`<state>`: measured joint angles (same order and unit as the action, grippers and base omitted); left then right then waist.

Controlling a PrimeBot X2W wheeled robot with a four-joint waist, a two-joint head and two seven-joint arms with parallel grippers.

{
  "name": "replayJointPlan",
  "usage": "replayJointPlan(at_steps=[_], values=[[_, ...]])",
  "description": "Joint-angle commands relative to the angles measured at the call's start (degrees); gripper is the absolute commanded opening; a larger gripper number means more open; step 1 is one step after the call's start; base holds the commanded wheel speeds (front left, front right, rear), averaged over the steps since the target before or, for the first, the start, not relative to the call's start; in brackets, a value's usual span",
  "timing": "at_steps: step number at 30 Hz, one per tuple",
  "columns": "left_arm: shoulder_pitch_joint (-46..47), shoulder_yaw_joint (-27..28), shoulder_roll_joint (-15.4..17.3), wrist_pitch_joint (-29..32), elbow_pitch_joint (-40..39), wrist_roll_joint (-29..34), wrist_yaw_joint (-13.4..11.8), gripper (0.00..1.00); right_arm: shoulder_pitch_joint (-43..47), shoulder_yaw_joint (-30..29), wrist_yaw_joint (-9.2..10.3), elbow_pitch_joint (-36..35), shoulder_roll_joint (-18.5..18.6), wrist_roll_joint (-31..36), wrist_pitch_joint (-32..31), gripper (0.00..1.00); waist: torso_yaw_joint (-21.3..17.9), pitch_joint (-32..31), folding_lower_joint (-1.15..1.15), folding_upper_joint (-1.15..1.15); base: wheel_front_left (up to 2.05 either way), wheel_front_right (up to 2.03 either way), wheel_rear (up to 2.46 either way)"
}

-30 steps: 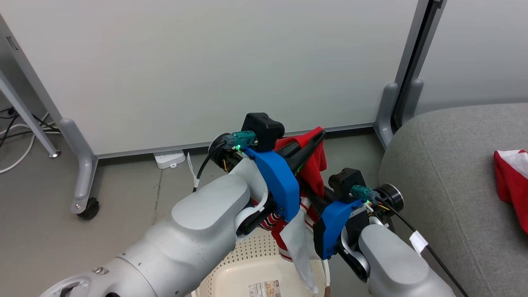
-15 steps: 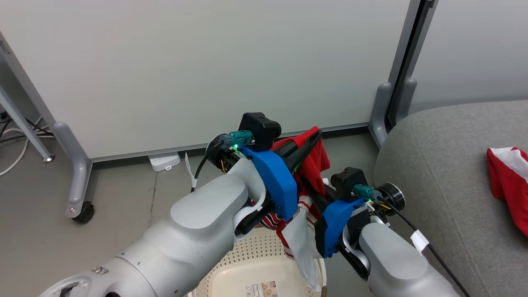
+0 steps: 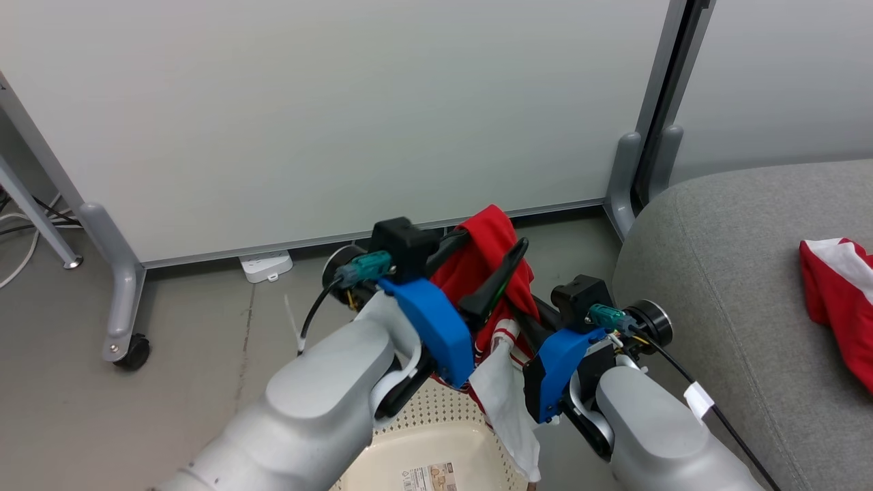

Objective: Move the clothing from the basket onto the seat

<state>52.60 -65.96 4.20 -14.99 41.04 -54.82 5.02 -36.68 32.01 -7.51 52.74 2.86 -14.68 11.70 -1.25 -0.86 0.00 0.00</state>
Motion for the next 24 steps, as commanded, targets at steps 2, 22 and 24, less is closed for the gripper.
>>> replayJointPlan(at_steps=[2, 22, 24], values=[[-4.33, 2.57, 1.66, -0.24, -1.99, 2.76, -0.73, 1.00, -0.74, -0.43, 0.03, 0.25, 0.04, 0.42, 0.57, 0.00, 0.04, 0.00, 0.00, 0.00, 0.00, 0.00, 0.00], [-39.45, 30.62, 10.59, -0.24, -23.97, 26.39, -1.65, 1.00, 1.38, -6.17, 0.03, 1.23, 0.03, 4.21, 2.05, 0.00, 1.52, 0.20, 0.00, 0.00, 0.00, 0.00, 0.00], [-41.38, 32.66, 10.19, -0.24, -24.41, 27.70, -1.38, 1.00, 1.65, -6.75, 0.03, 1.19, 0.03, 4.45, 2.01, 0.00, 1.70, 0.15, 0.00, 0.00, 0.00, 0.00, 0.00]])
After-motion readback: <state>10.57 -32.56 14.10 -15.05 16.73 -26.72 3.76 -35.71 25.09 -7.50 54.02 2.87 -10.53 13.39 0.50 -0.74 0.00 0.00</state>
